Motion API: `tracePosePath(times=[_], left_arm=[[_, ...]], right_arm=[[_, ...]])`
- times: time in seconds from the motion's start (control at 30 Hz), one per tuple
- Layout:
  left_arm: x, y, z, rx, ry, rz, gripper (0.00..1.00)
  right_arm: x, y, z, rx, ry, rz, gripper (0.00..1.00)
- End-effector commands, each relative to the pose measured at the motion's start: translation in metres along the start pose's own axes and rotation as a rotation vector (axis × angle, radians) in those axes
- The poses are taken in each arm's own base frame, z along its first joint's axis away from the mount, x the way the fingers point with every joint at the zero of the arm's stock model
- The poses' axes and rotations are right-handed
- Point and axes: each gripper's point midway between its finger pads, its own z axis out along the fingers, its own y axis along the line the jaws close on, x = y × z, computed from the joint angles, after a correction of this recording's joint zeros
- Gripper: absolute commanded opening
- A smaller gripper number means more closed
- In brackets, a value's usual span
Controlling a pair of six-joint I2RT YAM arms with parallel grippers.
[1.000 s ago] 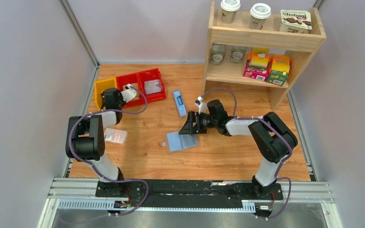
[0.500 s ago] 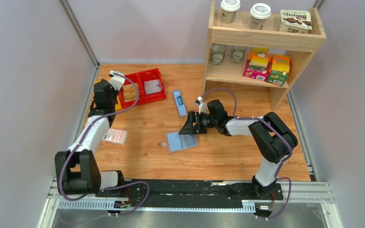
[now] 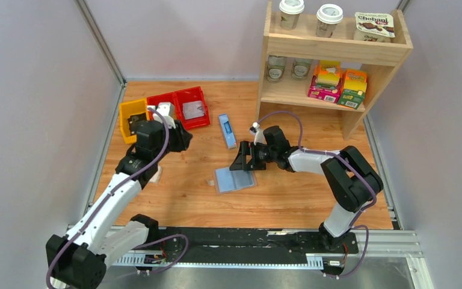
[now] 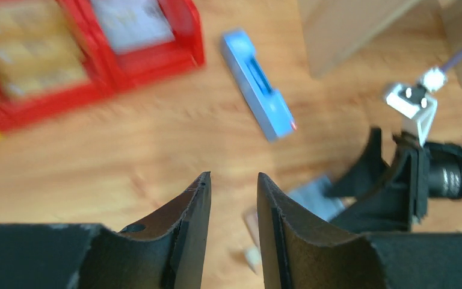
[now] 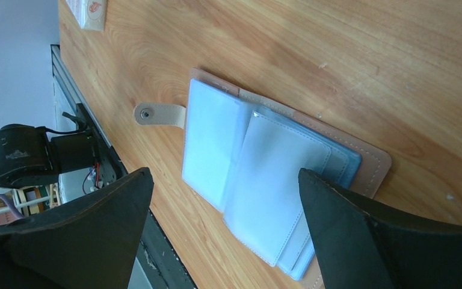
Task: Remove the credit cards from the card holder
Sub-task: Remove the credit card from the card holder.
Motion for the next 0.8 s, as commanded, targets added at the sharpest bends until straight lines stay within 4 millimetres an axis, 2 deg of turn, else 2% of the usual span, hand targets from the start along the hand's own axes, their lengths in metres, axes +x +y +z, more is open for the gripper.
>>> tracePosePath(times=[0.0, 0.07, 0.1, 0.13, 0.17, 0.23, 0.27, 0.3, 0.4, 0.53, 0.77], left_arm=[[0.059, -0.050, 0.002, 0.155, 0.198, -0.301, 0.42], [0.069, -0.078, 0.006, 0.245, 0.219, -0.345, 0.40], [0.083, -0.083, 0.009, 0.261, 0.258, -0.356, 0.40], [0.083, -0.097, 0.010, 0.306, 0.257, -0.379, 0.38], [0.098, -0.100, 0.015, 0.310, 0.300, -0.390, 0.38], [0.109, -0.113, 0.021, 0.342, 0.332, -0.394, 0.37], [0.123, -0.116, 0.026, 0.338, 0.373, -0.386, 0.36], [0.128, -0.117, 0.027, 0.343, 0.390, -0.381, 0.36], [0.154, -0.114, 0.039, 0.317, 0.465, -0.373, 0.34], [0.180, -0.103, 0.045, 0.264, 0.531, -0.350, 0.33], [0.217, -0.083, 0.041, 0.174, 0.636, -0.320, 0.28]], right_arm=[[-0.011, 0.005, -0.009, 0.053, -0.028, -0.039, 1.00], [-0.014, 0.006, -0.013, 0.067, -0.040, -0.041, 1.00], [-0.016, 0.008, -0.015, 0.069, -0.045, -0.044, 1.00], [-0.016, 0.008, -0.016, 0.076, -0.046, -0.045, 1.00], [-0.019, 0.010, -0.018, 0.081, -0.052, -0.048, 1.00], [-0.025, 0.014, -0.022, 0.082, -0.073, -0.062, 1.00], [-0.020, 0.012, -0.024, 0.101, -0.056, -0.048, 1.00], [-0.020, 0.012, -0.026, 0.106, -0.057, -0.050, 1.00], [-0.021, 0.011, -0.029, 0.125, -0.061, -0.049, 1.00], [-0.014, 0.007, -0.028, 0.145, -0.039, -0.034, 1.00], [0.002, 0.008, -0.016, 0.133, 0.011, -0.018, 1.00]])
